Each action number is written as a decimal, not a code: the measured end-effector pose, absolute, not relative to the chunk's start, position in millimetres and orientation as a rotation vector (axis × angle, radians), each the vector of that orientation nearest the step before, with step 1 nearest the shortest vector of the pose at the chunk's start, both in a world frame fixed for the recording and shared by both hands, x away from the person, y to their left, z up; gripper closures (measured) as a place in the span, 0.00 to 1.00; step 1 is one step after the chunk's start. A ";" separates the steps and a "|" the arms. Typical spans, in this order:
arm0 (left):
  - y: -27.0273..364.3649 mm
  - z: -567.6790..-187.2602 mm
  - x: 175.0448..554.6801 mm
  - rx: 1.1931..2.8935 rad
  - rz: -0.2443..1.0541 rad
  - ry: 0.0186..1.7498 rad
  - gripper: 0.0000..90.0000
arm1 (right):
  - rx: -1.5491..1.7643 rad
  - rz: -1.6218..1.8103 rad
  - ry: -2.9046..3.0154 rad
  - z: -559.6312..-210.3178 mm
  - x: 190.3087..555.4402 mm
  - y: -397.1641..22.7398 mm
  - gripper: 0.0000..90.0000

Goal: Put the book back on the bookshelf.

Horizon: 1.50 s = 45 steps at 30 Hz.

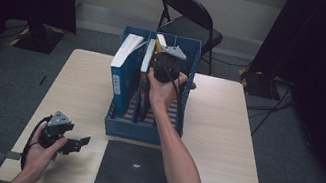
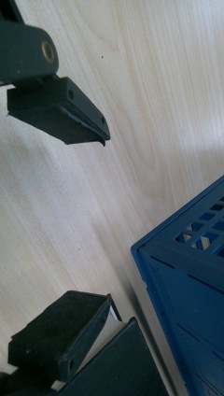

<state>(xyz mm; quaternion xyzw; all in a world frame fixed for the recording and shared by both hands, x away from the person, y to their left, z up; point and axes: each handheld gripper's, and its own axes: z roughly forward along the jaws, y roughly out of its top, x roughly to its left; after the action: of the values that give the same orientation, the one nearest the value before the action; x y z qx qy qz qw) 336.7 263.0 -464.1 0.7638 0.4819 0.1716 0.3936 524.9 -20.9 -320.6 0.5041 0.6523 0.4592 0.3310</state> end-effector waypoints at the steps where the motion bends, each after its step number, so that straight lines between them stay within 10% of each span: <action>1: 262.8 -464.1 336.6 1.938 0.434 1.221 0.19 | 1.321 1.203 1.703 -320.7 525.2 -21.2 0.84; 45: 260.5 -464.4 336.9 1.946 0.435 1.214 0.19 | 1.224 1.211 1.898 -366.3 486.0 -36.1 0.66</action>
<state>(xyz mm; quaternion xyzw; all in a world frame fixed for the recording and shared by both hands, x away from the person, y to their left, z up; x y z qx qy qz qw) 336.9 260.5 -464.4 0.7665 0.4783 0.1713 0.3929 486.0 -36.1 -366.3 0.4578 0.7098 0.4529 0.2855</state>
